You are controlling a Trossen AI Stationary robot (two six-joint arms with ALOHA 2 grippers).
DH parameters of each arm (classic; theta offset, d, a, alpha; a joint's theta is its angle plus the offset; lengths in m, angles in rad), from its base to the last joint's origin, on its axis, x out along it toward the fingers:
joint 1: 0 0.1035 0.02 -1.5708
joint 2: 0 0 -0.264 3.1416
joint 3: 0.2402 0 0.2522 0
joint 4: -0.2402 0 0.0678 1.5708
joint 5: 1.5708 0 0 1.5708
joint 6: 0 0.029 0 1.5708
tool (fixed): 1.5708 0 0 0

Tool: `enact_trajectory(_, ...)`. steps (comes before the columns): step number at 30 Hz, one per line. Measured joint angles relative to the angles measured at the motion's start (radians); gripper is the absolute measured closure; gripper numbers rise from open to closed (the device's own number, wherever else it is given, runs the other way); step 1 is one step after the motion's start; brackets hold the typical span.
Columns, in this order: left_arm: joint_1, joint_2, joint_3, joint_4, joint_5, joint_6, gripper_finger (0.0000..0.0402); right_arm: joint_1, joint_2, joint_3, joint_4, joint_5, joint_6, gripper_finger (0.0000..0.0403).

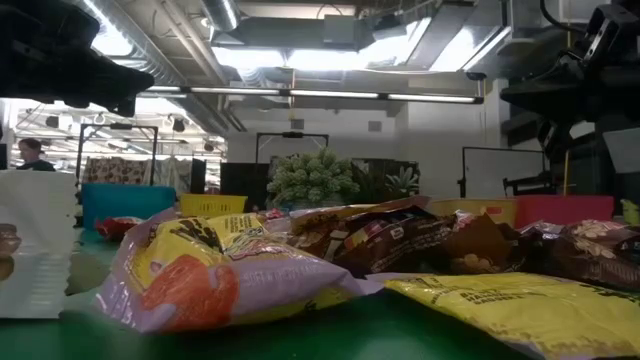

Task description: Sort candy

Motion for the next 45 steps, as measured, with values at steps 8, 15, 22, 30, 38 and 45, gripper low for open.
enact_trajectory(8,0.000,0.000,0.000,0.000,0.000,0.000,0.0401,0.000,0.000,0.000,0.000,0.000,0.000,0.0391)
enact_trajectory(15,0.000,0.000,0.000,0.000,0.000,0.000,0.0401,0.000,0.000,0.000,0.000,0.000,0.000,0.0391)
enact_trajectory(22,0.000,0.000,0.000,0.000,0.000,0.006,0.0401,0.000,0.000,0.000,0.001,0.000,0.000,0.0391)
enact_trajectory(30,0.000,0.000,0.000,0.000,0.000,0.005,0.0401,0.000,0.000,-0.002,0.014,0.000,0.000,0.0391)
enact_trajectory(38,0.000,0.000,0.000,0.001,0.000,-0.001,0.0401,0.000,0.000,-0.002,0.017,0.000,0.000,0.0391)
enact_trajectory(45,0.000,0.000,-0.002,0.042,-0.112,-0.097,0.0401,0.000,0.000,-0.002,0.020,0.000,0.000,0.0391)
